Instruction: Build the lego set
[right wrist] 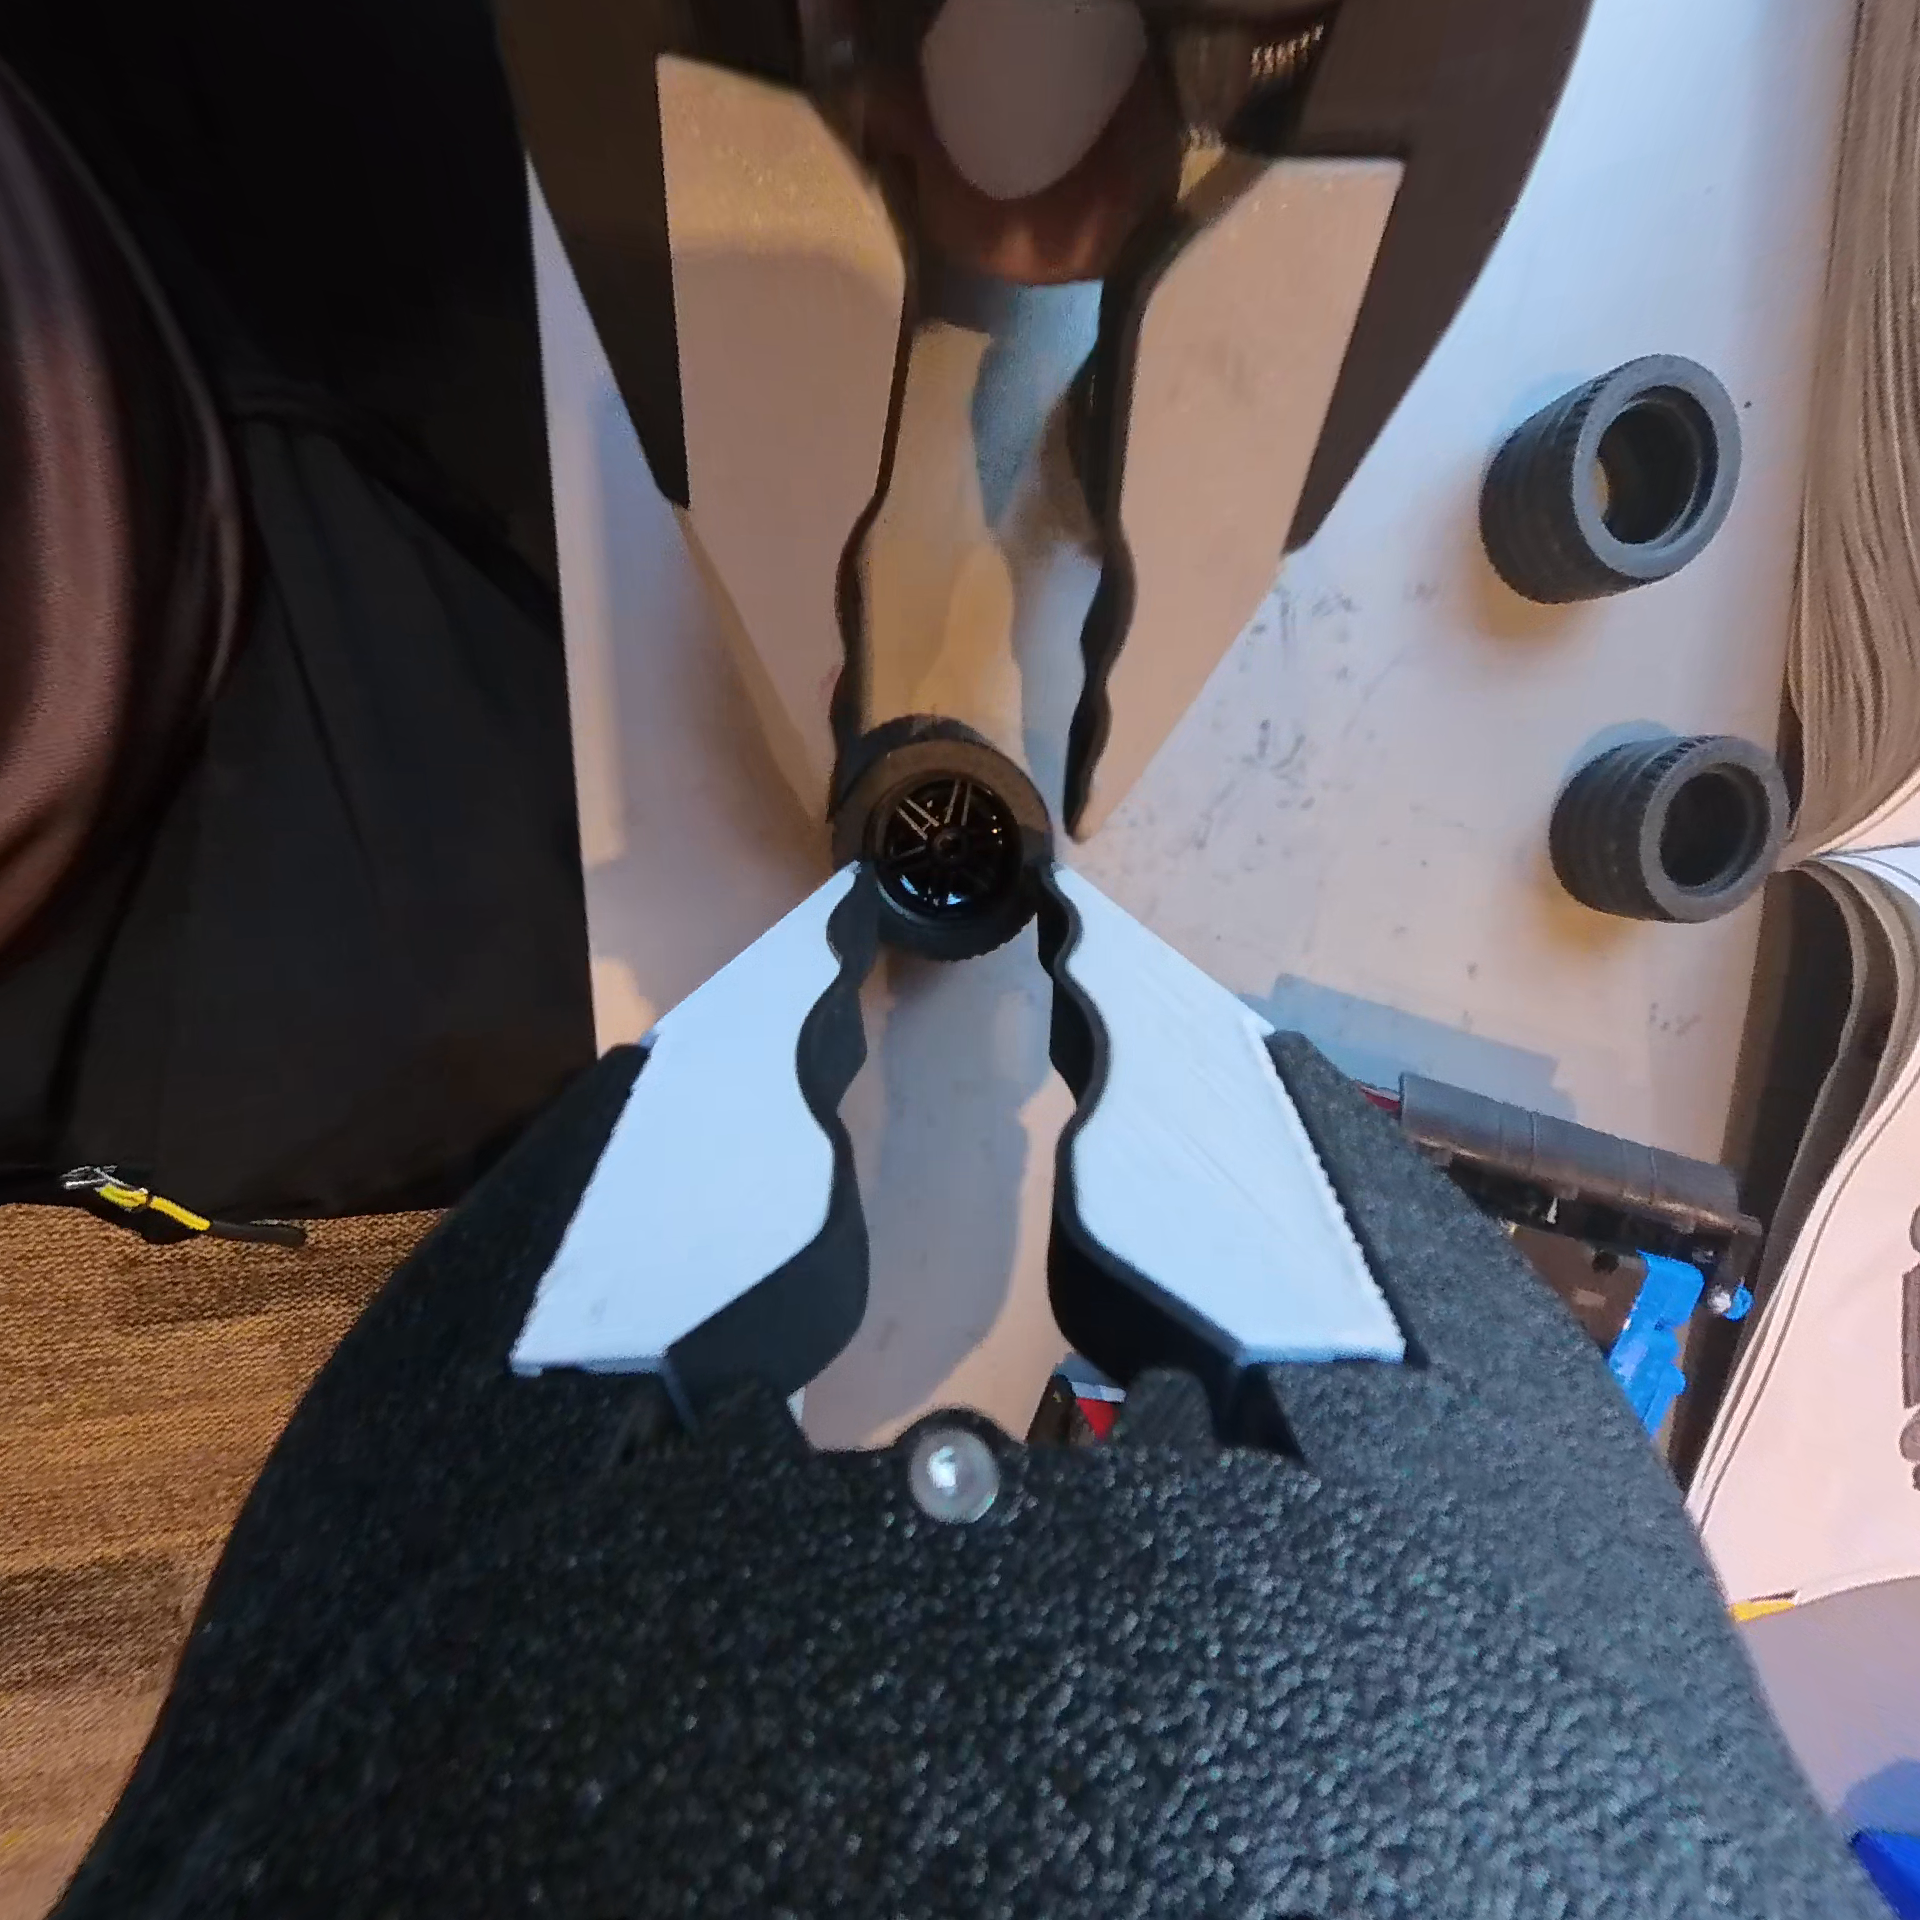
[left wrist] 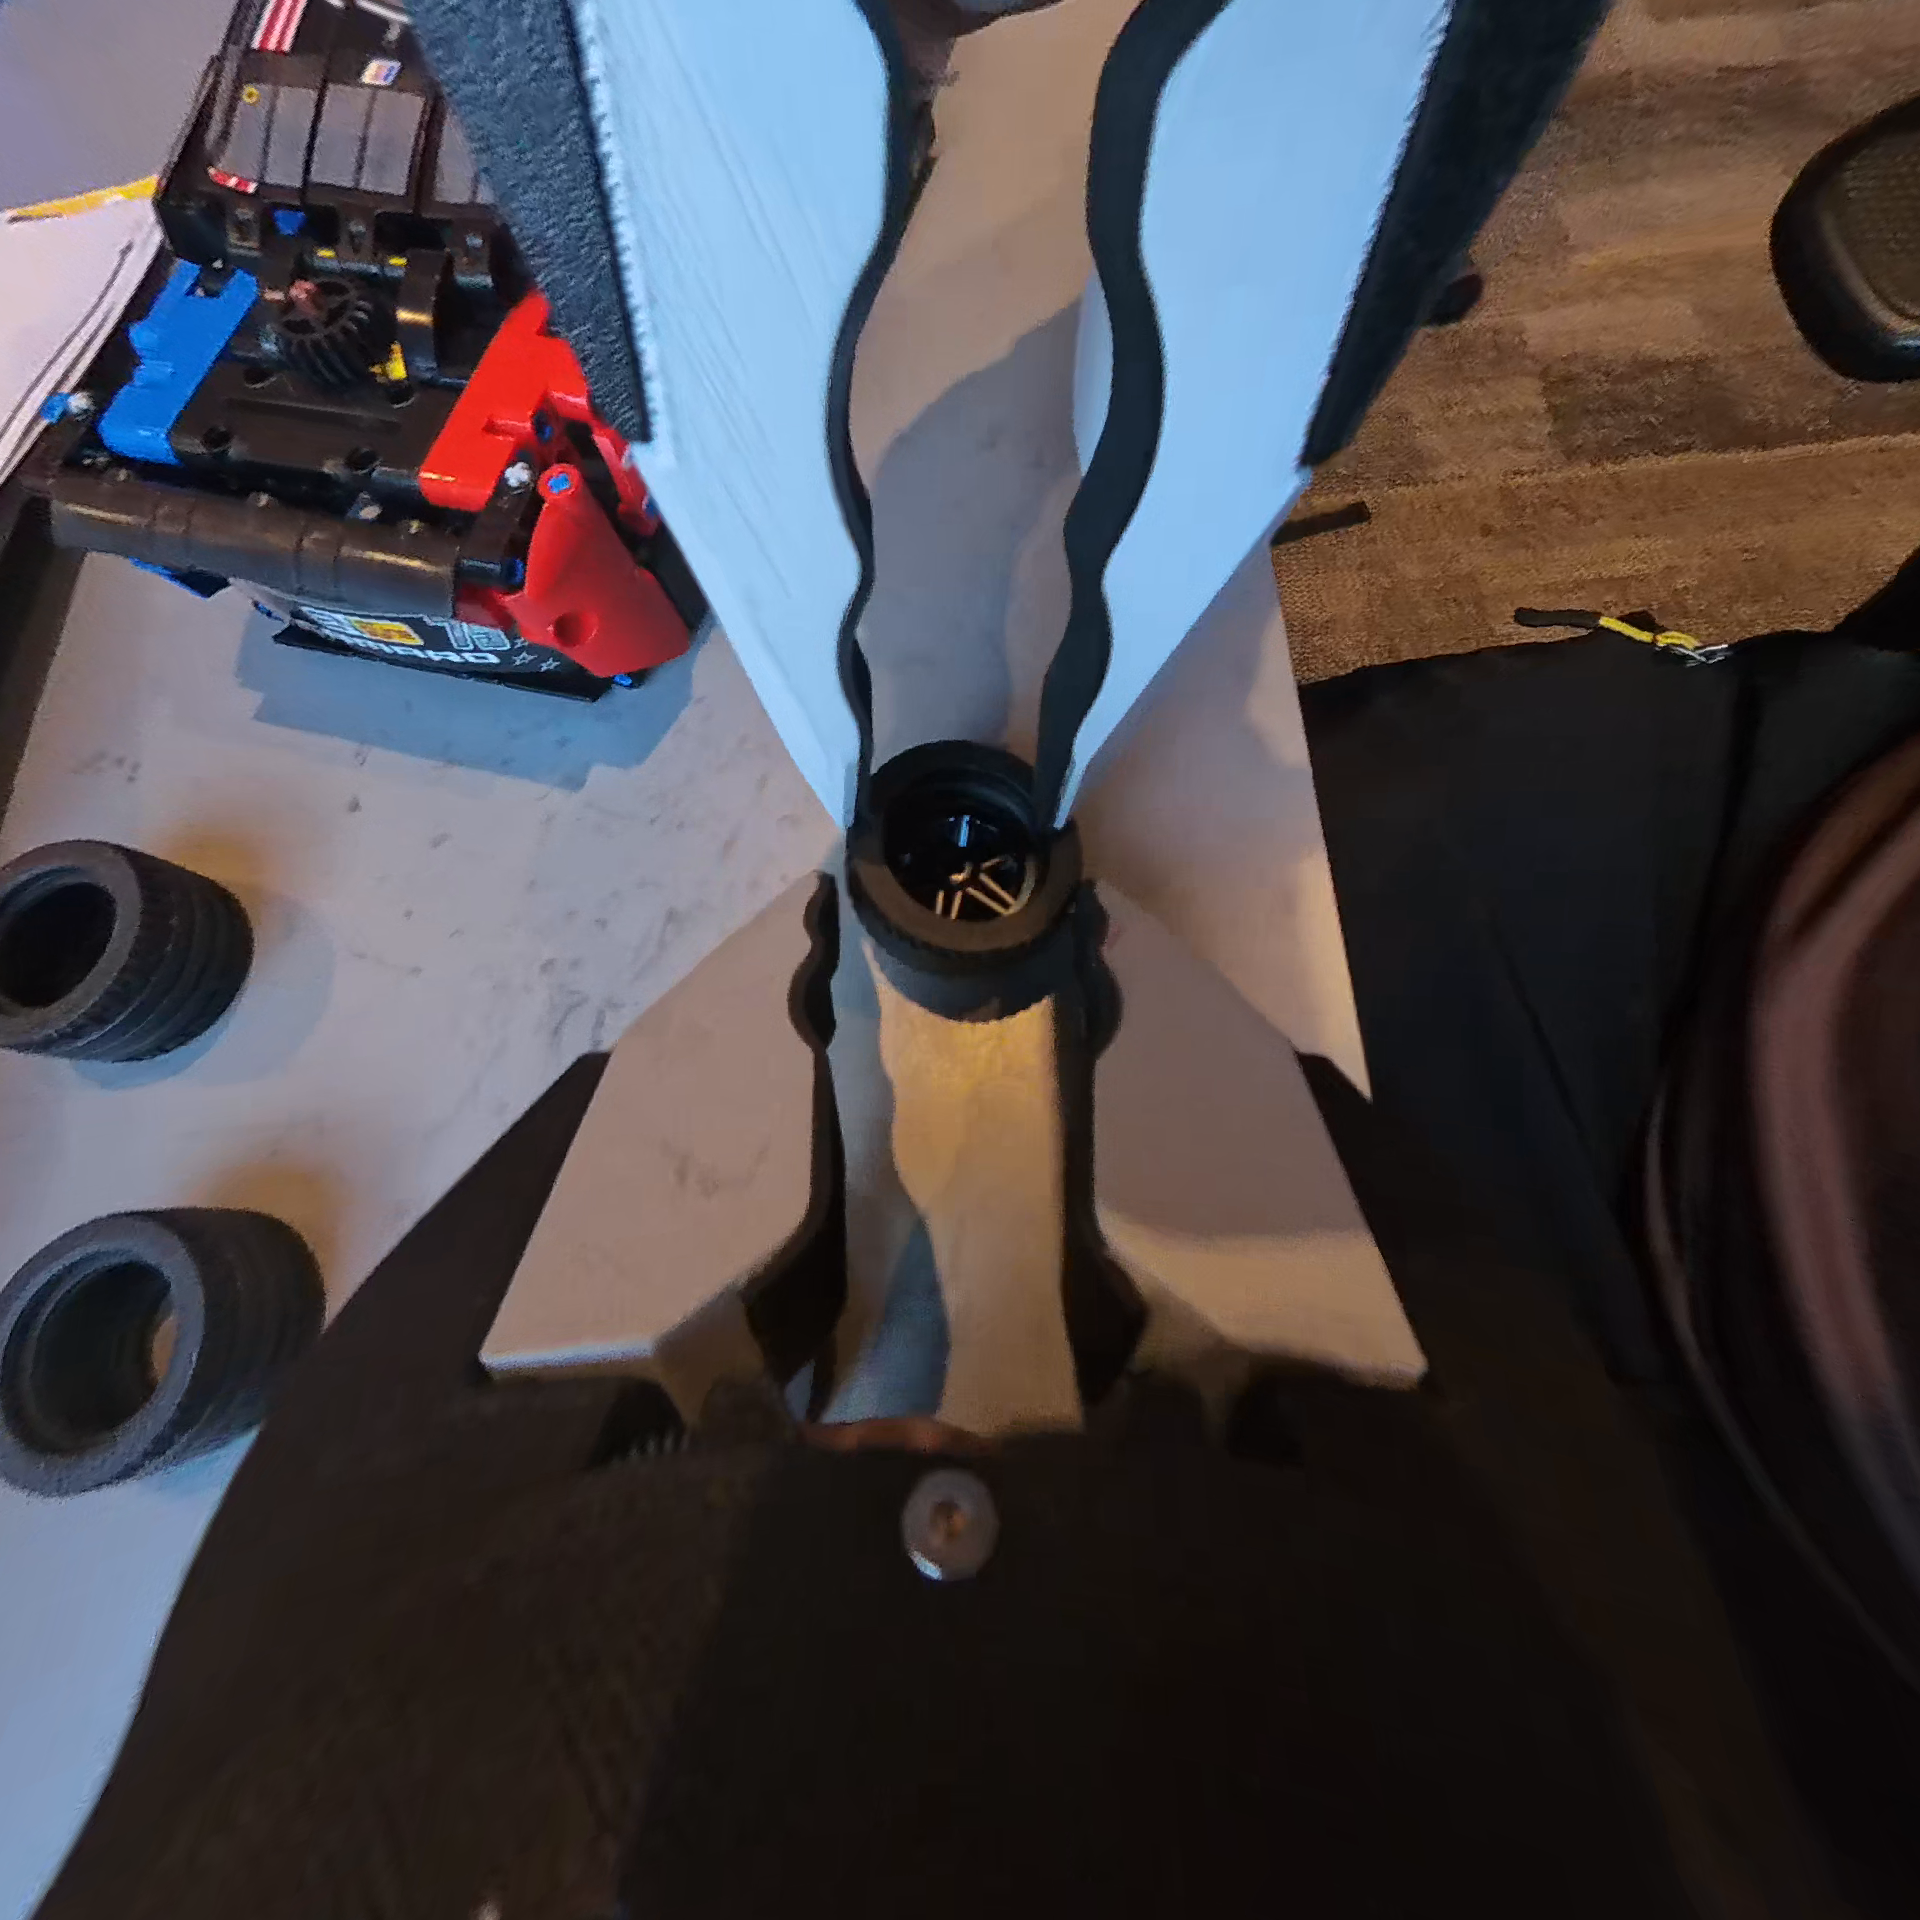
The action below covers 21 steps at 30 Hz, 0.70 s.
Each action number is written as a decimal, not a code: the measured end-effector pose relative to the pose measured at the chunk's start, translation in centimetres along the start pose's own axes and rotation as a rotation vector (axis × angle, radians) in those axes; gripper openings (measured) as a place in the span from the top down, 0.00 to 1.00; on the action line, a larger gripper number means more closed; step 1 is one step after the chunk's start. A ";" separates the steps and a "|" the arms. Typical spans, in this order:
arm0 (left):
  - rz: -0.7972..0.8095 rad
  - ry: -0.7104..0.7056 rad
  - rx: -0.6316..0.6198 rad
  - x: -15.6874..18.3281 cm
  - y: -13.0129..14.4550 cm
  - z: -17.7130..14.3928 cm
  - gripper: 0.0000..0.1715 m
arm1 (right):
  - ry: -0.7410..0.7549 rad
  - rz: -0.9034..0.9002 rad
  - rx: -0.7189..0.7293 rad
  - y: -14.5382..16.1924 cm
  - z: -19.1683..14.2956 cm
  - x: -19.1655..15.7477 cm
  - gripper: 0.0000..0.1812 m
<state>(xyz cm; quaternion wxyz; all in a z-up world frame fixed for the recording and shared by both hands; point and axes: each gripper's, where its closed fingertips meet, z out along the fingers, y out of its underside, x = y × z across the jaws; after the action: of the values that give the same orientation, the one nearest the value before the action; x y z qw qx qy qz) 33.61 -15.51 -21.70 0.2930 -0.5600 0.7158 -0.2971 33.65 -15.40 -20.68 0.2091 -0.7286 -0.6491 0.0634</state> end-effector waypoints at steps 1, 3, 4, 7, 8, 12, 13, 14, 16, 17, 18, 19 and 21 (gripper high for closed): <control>-0.008 -0.001 0.006 -0.1 0.0 -0.3 0.75 | -0.002 -0.001 -0.002 0.0 0.0 0.0 0.84; -0.018 -0.004 0.026 -0.2 -0.2 -0.8 0.76 | -0.006 -0.001 -0.004 -0.1 0.0 0.0 0.84; -0.015 -0.004 0.037 -0.1 -0.4 -1.0 0.76 | -0.007 -0.003 -0.006 -0.1 0.0 0.0 0.83; 0.011 -0.009 0.053 0.1 -0.9 -1.2 0.79 | -0.014 -0.002 -0.013 -0.1 0.1 0.0 0.84; 0.018 -0.010 0.042 0.1 -0.8 -1.1 0.79 | -0.016 -0.002 -0.016 -0.1 0.1 0.0 0.83; 0.011 -0.002 0.021 0.1 -0.6 -0.9 0.78 | -0.021 0.001 -0.019 -0.1 0.2 0.0 0.83; 0.007 0.001 0.017 0.1 -0.5 -0.8 0.78 | -0.024 0.003 -0.021 -0.1 0.2 0.0 0.83; 0.001 0.004 0.015 0.1 -0.5 -0.8 0.78 | -0.028 0.006 -0.023 -0.1 0.2 0.0 0.83; -0.004 0.013 0.013 0.1 -0.4 -0.8 0.78 | -0.046 0.024 -0.029 -0.2 0.3 0.0 0.84; 0.000 0.017 0.011 0.1 -0.4 -0.8 0.78 | -0.057 0.034 -0.032 -0.2 0.3 0.0 0.84; 0.005 0.022 0.009 0.2 -0.4 -0.8 0.78 | -0.066 0.039 -0.034 -0.2 0.4 0.0 0.84; 0.008 0.027 0.009 0.1 -0.4 -0.8 0.78 | -0.073 0.040 -0.037 -0.2 0.4 0.0 0.84; 0.002 0.043 0.016 0.2 -0.3 -0.8 0.78 | -0.082 0.039 -0.043 -0.2 0.4 0.0 0.84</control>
<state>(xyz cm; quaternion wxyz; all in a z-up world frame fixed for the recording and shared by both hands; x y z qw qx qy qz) 33.20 -15.65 -20.98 0.2824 -0.5503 0.7201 -0.3145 33.28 -15.29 -21.01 0.1654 -0.7422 -0.6441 0.0830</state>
